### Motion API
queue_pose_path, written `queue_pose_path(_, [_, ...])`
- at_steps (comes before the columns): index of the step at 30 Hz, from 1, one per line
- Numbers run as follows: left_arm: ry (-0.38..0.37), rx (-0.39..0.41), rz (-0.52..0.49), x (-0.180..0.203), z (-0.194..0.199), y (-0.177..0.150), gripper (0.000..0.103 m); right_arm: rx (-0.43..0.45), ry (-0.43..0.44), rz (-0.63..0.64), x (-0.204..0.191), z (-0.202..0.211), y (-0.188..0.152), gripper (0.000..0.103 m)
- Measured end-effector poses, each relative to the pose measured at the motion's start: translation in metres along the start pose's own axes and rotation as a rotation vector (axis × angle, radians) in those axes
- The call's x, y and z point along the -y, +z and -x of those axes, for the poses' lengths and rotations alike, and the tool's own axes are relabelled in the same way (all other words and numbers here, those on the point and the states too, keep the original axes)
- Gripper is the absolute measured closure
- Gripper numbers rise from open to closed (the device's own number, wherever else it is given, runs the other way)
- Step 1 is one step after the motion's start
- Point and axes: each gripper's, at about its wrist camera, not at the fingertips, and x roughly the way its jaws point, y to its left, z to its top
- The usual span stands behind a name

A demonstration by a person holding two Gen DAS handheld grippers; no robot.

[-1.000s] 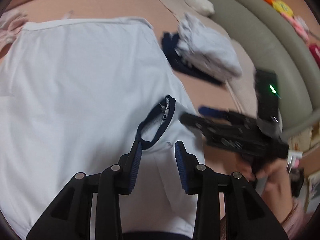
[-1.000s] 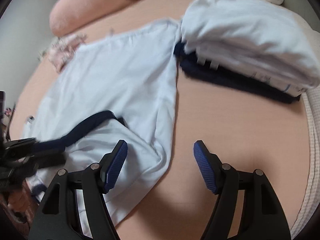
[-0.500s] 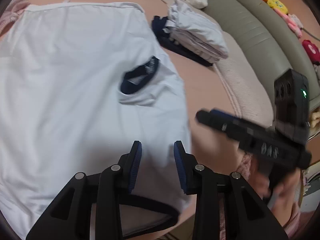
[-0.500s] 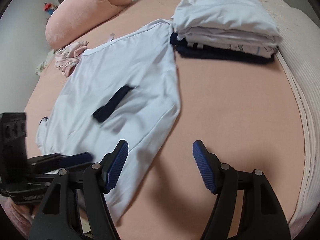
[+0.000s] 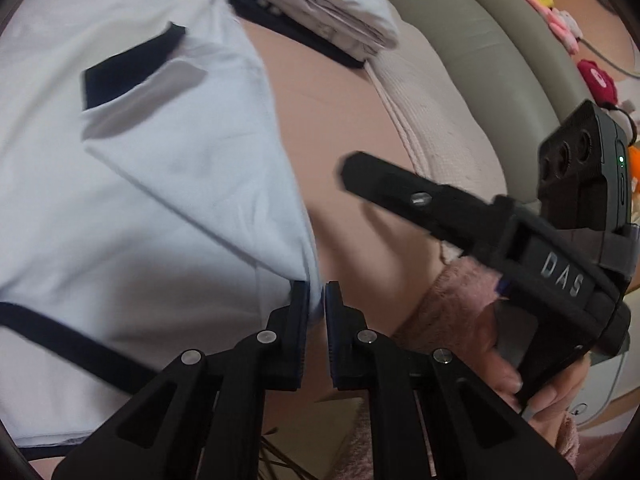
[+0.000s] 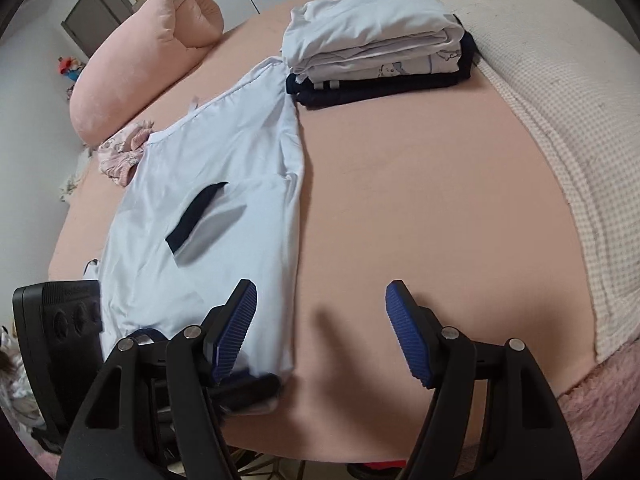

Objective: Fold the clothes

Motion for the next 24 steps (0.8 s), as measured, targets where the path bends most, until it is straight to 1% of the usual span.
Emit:
queue_pose_path(2, [-0.026,0.018,0.02,-0.002,0.009,0.0,0.077,-0.015,-0.009,0.008,-0.001,-0.003,-0.001,0.034])
queue_pose_path(3, [-0.038,0.033,0.026,-0.004,0.017,-0.001,0.074,-0.019,-0.016,0.012,-0.001,-0.003,-0.002,0.034])
queue_pose_path(4, [-0.035,0.047,0.034,-0.009,0.024,-0.001,0.071,-0.017,-0.028,0.013,-0.001,-0.003,-0.003,0.034])
queue_pose_path(6, [-0.013,0.073,0.062,-0.02,0.037,-0.001,0.071,-0.014,-0.036,0.012,0.001,0.001,-0.008,0.034])
queue_pose_path(8, [-0.015,0.096,0.106,-0.031,0.045,0.0,0.071,-0.034,-0.016,0.039,0.0,0.002,-0.013,0.034])
queue_pose_path(11, [-0.02,0.114,0.132,-0.038,0.05,0.002,0.071,-0.081,0.011,0.115,-0.013,-0.004,-0.025,0.034])
queue_pose_path(13, [-0.014,0.116,0.127,-0.036,0.047,0.004,0.071,-0.099,0.005,0.176,-0.024,-0.009,-0.033,0.034])
queue_pose_path(16, [-0.01,0.107,0.112,-0.032,0.04,0.007,0.071,-0.106,-0.062,0.263,-0.041,-0.021,-0.043,0.034])
queue_pose_path(18, [-0.014,0.113,0.112,-0.033,0.036,0.018,0.071,-0.094,-0.127,0.295,-0.047,-0.026,-0.049,0.034])
queue_pose_path(22, [-0.029,0.14,0.134,-0.032,0.029,0.036,0.071,-0.048,-0.215,0.288,-0.043,-0.02,-0.052,0.035])
queue_pose_path(23, [-0.019,0.142,0.136,-0.033,0.029,0.037,0.071,-0.041,-0.248,0.284,-0.039,-0.017,-0.052,0.039])
queue_pose_path(24, [0.006,0.14,0.13,-0.033,0.028,0.038,0.071,-0.039,-0.284,0.279,-0.036,-0.014,-0.053,0.04])
